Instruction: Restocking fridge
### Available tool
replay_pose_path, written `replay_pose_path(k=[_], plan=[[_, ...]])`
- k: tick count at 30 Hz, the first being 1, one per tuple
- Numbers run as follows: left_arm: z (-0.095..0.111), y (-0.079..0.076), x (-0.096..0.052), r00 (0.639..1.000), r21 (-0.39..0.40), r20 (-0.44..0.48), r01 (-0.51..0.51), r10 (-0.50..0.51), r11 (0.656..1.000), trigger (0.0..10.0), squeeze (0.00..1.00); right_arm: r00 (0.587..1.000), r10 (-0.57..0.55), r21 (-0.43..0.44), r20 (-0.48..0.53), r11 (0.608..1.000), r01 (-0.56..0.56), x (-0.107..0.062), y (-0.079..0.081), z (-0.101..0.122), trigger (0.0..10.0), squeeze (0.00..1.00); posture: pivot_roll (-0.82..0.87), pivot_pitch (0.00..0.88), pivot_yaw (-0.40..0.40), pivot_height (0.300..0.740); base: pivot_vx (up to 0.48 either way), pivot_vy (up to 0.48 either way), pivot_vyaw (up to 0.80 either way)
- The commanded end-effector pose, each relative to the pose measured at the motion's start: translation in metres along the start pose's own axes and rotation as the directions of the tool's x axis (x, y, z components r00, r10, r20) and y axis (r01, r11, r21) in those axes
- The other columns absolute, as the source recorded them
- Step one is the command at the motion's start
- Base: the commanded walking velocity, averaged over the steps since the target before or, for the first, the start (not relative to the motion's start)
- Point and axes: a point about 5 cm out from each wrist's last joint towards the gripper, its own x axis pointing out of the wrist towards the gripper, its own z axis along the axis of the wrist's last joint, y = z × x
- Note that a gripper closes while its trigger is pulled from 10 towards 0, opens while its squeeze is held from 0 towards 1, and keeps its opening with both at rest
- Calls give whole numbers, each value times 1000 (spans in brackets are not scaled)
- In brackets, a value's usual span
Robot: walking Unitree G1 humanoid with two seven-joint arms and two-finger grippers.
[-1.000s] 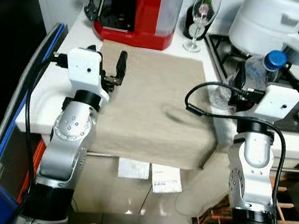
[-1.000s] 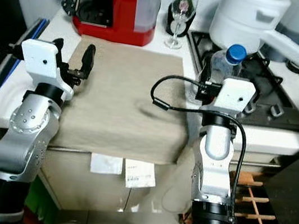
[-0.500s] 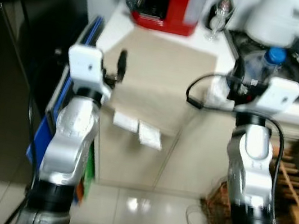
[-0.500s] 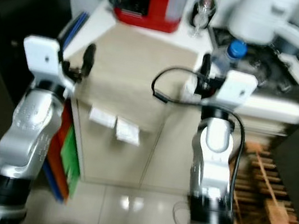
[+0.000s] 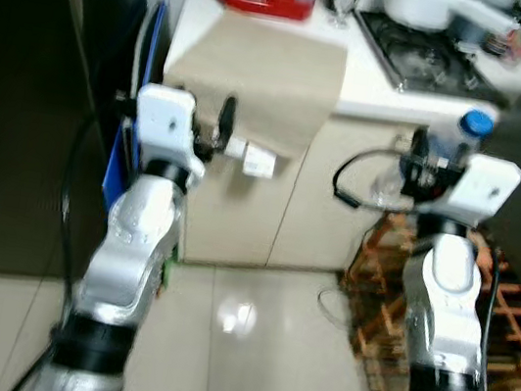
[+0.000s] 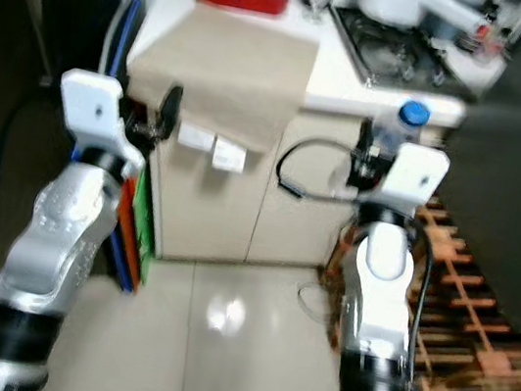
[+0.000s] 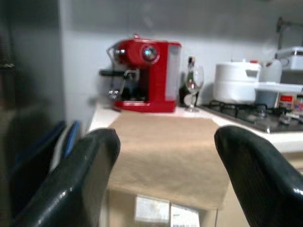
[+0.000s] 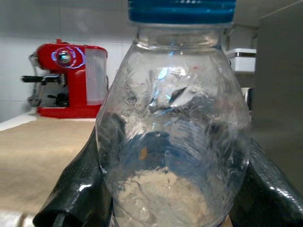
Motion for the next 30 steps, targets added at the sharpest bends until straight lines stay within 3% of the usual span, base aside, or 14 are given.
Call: replay_pose_path(k=[1,10,30], plan=[[-1,-5,0,1000,-3,-1,11,-11,1000,10000,0,999,23,1,24,1000,-23,0,3,5,10000,0,-67,0,-5,740,-398,0,0],[-3,-4,-3,1000,-25,-2,25,-25,999,10000,0,999,36,0,-5,999,-36,-1,5,1,10000,0,-67,0,-3,740,-71,-30,0],[-6,-3,-3,1000,-7,-13,14,-14,1000,10000,0,999,40,-7,-27,999,-40,-3,5,-3,10000,0,-69,0,0,740,0,-476,0]])
